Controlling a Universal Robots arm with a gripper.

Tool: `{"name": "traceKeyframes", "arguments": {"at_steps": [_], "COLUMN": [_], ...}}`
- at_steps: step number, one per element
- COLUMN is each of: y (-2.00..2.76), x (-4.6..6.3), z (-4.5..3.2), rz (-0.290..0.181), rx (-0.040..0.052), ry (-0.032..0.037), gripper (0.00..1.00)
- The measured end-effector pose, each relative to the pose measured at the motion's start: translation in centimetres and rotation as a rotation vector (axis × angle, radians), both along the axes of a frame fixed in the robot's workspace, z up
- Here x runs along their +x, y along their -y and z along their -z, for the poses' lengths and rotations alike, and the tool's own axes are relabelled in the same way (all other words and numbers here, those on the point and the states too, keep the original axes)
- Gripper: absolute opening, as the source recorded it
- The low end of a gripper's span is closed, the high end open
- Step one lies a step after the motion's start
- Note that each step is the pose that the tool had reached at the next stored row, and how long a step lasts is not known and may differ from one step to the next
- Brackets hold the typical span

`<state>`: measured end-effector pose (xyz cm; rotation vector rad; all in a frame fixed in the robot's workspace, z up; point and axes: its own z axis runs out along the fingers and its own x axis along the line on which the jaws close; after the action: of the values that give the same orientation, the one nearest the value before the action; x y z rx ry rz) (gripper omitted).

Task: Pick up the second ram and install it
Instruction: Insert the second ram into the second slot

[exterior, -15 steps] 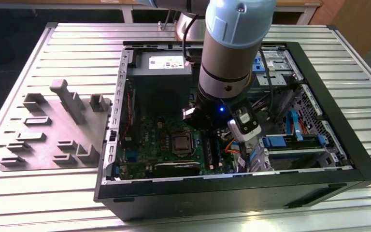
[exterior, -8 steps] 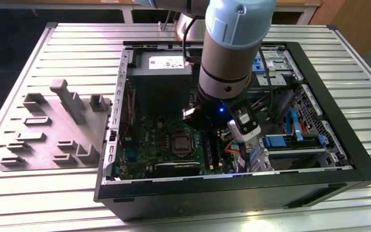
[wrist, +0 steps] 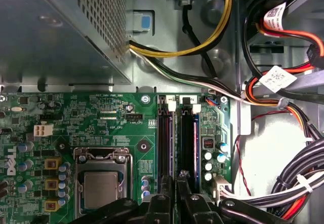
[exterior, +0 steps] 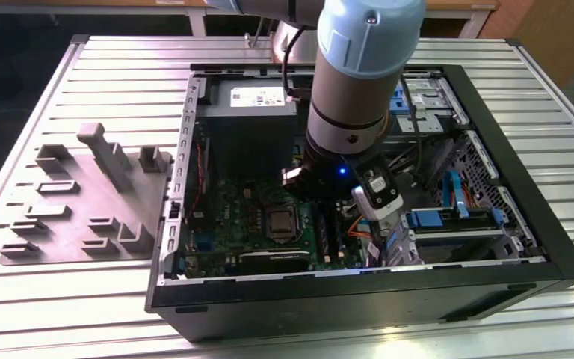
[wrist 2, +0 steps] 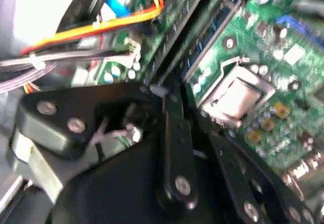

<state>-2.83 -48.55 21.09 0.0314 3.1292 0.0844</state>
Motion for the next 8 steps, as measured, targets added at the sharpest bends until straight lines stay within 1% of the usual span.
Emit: {"name": "traceKeyframes", "arguments": {"at_steps": [5, 8], "y": [0.0, 0.01], "x": [0.0, -0.01], "z": [-0.16, -0.92], "rz": [0.0, 0.0], "rx": [-0.0003, -0.0011], "ry": [0.0, -0.0003], "gripper": [0.19, 0.19]}}
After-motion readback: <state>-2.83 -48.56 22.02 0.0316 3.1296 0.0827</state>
